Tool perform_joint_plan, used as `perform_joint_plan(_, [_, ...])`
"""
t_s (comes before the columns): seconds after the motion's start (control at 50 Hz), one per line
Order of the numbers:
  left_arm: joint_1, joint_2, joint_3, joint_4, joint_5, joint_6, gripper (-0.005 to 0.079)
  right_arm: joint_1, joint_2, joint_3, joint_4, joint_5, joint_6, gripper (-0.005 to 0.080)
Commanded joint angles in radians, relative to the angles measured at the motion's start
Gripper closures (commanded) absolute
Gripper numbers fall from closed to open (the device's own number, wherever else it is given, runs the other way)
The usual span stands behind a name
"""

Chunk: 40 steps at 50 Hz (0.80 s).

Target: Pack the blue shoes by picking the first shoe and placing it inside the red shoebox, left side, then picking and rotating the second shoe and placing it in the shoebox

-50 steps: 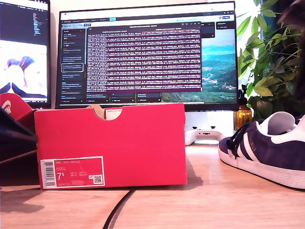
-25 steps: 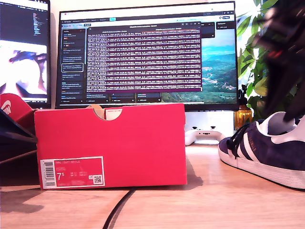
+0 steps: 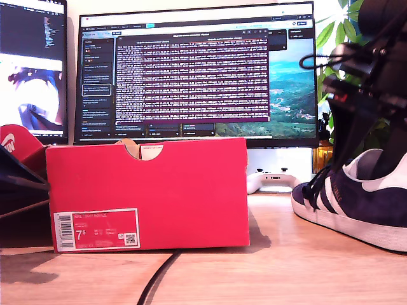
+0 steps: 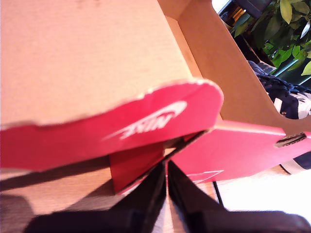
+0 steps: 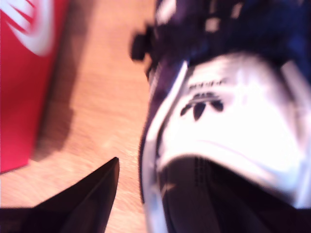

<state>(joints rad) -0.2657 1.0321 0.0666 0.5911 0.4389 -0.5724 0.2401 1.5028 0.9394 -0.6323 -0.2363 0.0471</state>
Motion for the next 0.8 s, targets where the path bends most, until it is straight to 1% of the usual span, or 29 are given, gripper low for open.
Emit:
perform_joint_plan(0.0, [-0.001,0.009,-0.026,0.008,-0.003,0.004,0.0762,0.014,0.031,0.006,-0.004,0.0,-0.004,0.0256])
perform_joint_plan(0.08, [-0.001,0.009,-0.026,0.008,-0.003,0.004,0.0762,0.026,0.057,0.006,-0.001,0.0,-0.024,0.0291])
perform_joint_plan(0.12, [-0.001,0.009,-0.026,0.008,-0.003,0.004,0.0762,0.03,0.065,0.006,-0.001,0.0,-0.027,0.0338])
perform_joint_plan(0.22, [-0.001,0.009,-0.026,0.008,-0.003,0.003,0.0762,0.042,0.081,0.006,0.01,0.0,-0.04,0.054])
perform_joint_plan(0.34, [-0.001,0.009,-0.026,0.008,-0.003,0.003,0.0762,0.048,0.095,0.006,0.053,0.0,-0.056,0.0754])
perform_joint_plan(0.36, [-0.001,0.009,-0.026,0.008,-0.003,0.003,0.0762,0.048,0.097,0.006,0.061,-0.001,-0.056,0.0772])
perform_joint_plan(0.38, [-0.001,0.009,-0.026,0.008,-0.003,0.003,0.0762,0.048,0.097,0.006,0.07,-0.001,-0.056,0.0759])
perform_joint_plan(0.5, [-0.001,0.009,-0.026,0.007,-0.003,0.003,0.0762,0.048,0.097,0.006,0.118,0.0,-0.052,0.0763])
perform_joint_plan(0.6, [-0.001,0.009,-0.026,0.006,-0.003,0.003,0.0762,0.048,0.097,0.022,0.122,-0.001,-0.043,0.0763])
perform_joint_plan(0.68, [-0.001,0.009,-0.026,0.005,-0.003,0.003,0.0762,0.048,0.097,0.051,0.103,-0.001,-0.02,0.0763])
perform_joint_plan(0.78, [-0.001,0.009,-0.026,-0.002,-0.003,0.003,0.0762,0.057,0.097,0.115,0.036,-0.001,0.005,0.0763])
